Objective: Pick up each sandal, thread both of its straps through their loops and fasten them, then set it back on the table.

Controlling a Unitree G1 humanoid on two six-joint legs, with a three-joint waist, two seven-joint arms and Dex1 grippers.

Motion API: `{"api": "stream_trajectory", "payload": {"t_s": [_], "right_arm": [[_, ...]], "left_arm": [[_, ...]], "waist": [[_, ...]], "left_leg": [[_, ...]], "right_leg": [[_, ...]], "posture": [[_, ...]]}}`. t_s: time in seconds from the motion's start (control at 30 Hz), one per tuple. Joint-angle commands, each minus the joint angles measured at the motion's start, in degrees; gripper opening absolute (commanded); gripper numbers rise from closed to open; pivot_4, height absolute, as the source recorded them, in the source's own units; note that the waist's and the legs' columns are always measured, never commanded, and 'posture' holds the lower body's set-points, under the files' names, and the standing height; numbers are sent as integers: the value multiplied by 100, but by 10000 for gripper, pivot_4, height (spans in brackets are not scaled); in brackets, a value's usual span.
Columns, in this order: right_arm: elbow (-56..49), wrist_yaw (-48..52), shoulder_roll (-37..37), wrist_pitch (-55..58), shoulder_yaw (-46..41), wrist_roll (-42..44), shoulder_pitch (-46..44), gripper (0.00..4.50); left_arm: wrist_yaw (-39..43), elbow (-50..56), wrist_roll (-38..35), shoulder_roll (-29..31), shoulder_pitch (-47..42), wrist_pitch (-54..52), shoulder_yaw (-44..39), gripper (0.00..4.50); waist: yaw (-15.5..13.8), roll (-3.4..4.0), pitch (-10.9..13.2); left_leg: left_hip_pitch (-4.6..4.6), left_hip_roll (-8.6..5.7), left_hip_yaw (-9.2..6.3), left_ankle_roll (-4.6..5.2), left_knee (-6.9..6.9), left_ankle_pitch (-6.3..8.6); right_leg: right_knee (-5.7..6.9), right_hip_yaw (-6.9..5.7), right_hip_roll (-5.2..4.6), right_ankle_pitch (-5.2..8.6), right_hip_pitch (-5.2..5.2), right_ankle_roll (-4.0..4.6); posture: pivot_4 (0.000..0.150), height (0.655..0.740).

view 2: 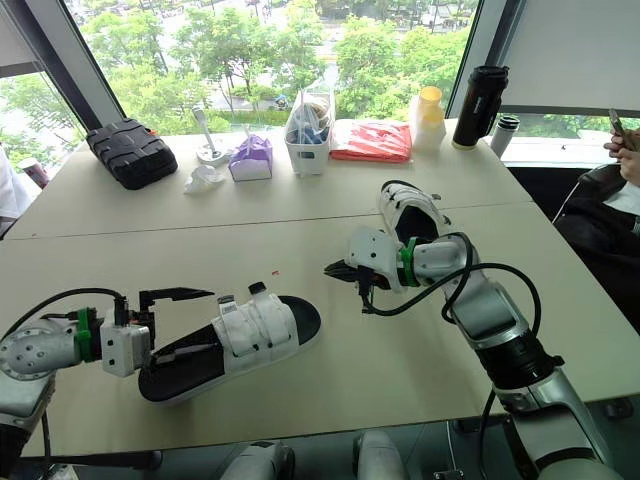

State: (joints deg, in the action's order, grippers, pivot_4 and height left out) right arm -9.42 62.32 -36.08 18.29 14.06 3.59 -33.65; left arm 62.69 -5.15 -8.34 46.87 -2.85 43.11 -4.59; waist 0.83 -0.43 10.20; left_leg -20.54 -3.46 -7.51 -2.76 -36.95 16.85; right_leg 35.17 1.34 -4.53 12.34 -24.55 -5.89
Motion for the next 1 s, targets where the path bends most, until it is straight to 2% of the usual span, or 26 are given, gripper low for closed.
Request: {"api": "stream_trajectory", "payload": {"t_s": [0.03,0.3,0.57,0.67,0.83,0.9,0.93,1.0], "right_arm": [[-188,-38,-35,-67,-110,74,-166,0],[-195,-86,-37,-81,-62,8,-213,0],[-243,-126,-66,-99,-10,-42,-183,0],[-247,-142,-72,-118,5,-61,-150,0],[-273,-168,-88,-109,6,-61,-109,0],[-276,-173,-95,-112,5,-56,-91,0],[-280,-177,-94,-108,6,-53,-87,0],[-283,-186,-90,-112,16,-57,-76,0]], "left_arm": [[-156,28,154,-21,-117,136,194,44663],[-885,-280,1265,-474,-772,546,769,44663],[-1989,-1262,2684,-849,-1565,1205,1284,44663],[-2335,-1531,2950,-874,-1785,1481,1420,36264],[-2823,-1730,3215,-860,-1999,1827,1563,10771],[-3032,-1724,3307,-888,-2036,1875,1545,2364],[-3105,-1722,3332,-897,-2041,1867,1534,33],[-3326,-1707,3339,-976,-2059,1606,1399,22]], "waist": [[-1,0,0],[-15,1,2],[-24,4,2],[-27,5,2],[-41,7,1],[-43,11,0],[-42,14,0],[-53,19,1]], "left_leg": [[0,0,0,0,0,0],[-1,-3,-1,0,-4,0],[4,-4,0,0,-4,0],[6,-6,-1,1,-6,0],[6,-6,-3,1,-7,-1],[6,-9,-3,1,-8,-1],[6,-10,-2,1,-8,-1],[6,-10,-3,1,-7,-1]], "right_leg": [[0,0,0,0,0,0],[1,-1,0,-1,2,-1],[4,0,0,-2,4,-2],[4,-1,-3,-2,9,-3],[4,-1,-3,-3,9,-4],[5,-1,-7,-3,10,-5],[5,-1,-7,-3,10,-6],[5,-1,-8,-4,10,-6]], "posture": [[1500,7400],[1500,7400],[1500,7400],[1500,7400],[1500,7400],[1500,7400],[1500,7400],[1500,7400]]}}
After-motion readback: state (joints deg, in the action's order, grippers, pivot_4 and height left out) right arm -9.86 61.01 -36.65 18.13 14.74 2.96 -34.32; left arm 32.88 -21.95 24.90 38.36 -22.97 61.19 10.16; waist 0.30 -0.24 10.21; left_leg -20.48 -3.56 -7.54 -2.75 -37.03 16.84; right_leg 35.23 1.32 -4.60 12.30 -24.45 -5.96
